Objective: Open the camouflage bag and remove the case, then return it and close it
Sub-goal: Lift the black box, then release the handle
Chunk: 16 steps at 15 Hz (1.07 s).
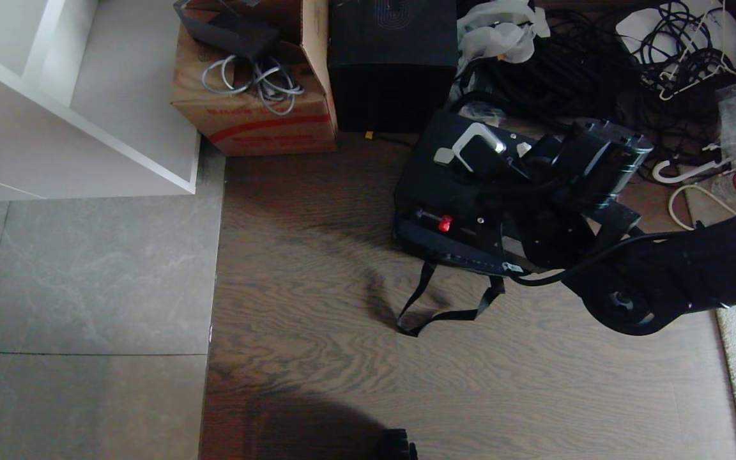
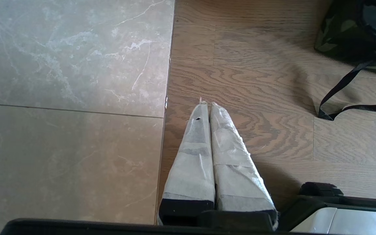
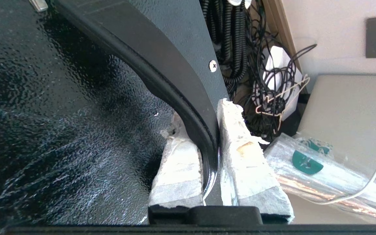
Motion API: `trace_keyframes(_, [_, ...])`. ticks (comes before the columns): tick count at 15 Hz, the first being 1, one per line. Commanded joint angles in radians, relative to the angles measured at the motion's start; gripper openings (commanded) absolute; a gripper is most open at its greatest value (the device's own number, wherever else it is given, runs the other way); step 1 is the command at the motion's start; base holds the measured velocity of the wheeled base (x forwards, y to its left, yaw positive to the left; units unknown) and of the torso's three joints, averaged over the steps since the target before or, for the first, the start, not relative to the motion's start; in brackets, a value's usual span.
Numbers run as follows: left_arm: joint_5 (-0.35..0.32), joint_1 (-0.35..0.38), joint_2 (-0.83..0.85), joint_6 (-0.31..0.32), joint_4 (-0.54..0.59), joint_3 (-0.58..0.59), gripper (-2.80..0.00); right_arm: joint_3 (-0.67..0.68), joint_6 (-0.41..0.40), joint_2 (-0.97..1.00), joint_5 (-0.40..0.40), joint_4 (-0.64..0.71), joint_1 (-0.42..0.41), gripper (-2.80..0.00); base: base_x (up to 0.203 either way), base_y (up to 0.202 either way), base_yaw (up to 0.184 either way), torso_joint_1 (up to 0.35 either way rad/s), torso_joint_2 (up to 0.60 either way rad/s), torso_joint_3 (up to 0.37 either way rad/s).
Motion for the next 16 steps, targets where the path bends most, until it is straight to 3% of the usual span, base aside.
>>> trace_keyframes(1, [0.001,0.000,0.000,-0.001,0.000,0.008,-2.80,0.005,-0.006,-0.031,-0.004,0.006,-0.015,-2.80,0.000,0.000,0.000,0.000,0.00,0.000])
trace_keyframes(6, [0.001,0.000,0.000,-0.001,0.000,0.009,-2.80,0.024,-0.006,-0.089,-0.006,0.036,-0.084,-2.80,0.000,0.000,0.000,0.000,0.00,0.000])
trace_keyframes(16, [0.001,0.000,0.000,-0.001,0.000,0.008,-2.80,0.006,-0.004,-0.134,-0.006,0.088,-0.308,-2.80,0.000,0.000,0.000,0.000,0.00,0.000])
